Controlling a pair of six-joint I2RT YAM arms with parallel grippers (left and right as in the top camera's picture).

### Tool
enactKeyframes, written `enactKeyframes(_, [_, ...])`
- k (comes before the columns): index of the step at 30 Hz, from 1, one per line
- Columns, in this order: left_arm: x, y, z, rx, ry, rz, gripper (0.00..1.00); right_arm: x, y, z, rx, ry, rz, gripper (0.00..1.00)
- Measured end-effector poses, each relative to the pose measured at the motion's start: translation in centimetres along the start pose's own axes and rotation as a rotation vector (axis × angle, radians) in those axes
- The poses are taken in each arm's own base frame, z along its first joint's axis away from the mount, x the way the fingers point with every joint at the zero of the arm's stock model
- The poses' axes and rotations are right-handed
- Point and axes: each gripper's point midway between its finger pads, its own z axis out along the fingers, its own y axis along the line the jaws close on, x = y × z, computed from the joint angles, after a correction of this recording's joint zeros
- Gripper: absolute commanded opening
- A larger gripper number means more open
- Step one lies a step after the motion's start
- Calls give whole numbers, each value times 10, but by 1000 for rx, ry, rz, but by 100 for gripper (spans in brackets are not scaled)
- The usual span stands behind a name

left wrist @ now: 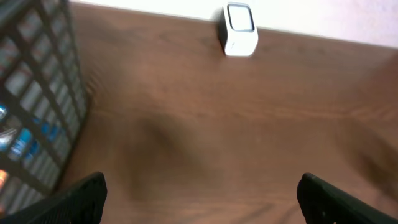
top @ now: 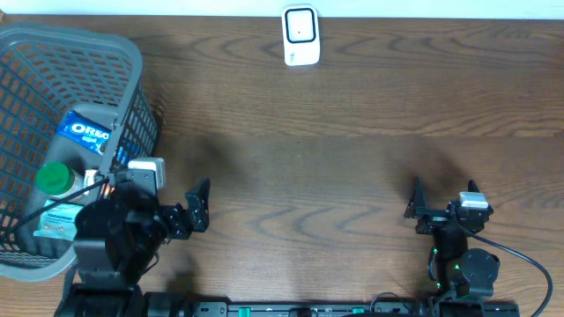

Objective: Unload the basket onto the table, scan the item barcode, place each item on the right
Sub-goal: 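Reach the left gripper into the basket and grasp the green-capped jar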

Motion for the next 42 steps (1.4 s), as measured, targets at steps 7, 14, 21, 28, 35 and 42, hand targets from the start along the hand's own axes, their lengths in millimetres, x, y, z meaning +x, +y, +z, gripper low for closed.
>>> enactKeyframes(7, [-18, -18, -11, 64, 39, -64, 98, 0, 0, 0, 0, 0, 0, 99])
enactKeyframes(14, [-116, -15, -90, -120, -91, -131, 98, 0, 0, 0, 0, 0, 0, 99])
enactKeyframes(21, [-168, 34, -122, -502, -79, -257, 98, 0, 0, 0, 0, 0, 0, 99])
enactKeyframes(28, [-176, 106, -103, -854, 7, -423, 98, 0, 0, 0, 0, 0, 0, 99])
enactKeyframes(35, [-139, 198, -104, -1144, 137, -713, 98, 0, 0, 0, 0, 0, 0, 99])
enactKeyframes(42, [-101, 253, -87, -1203, 257, -897, 98, 0, 0, 0, 0, 0, 0, 99])
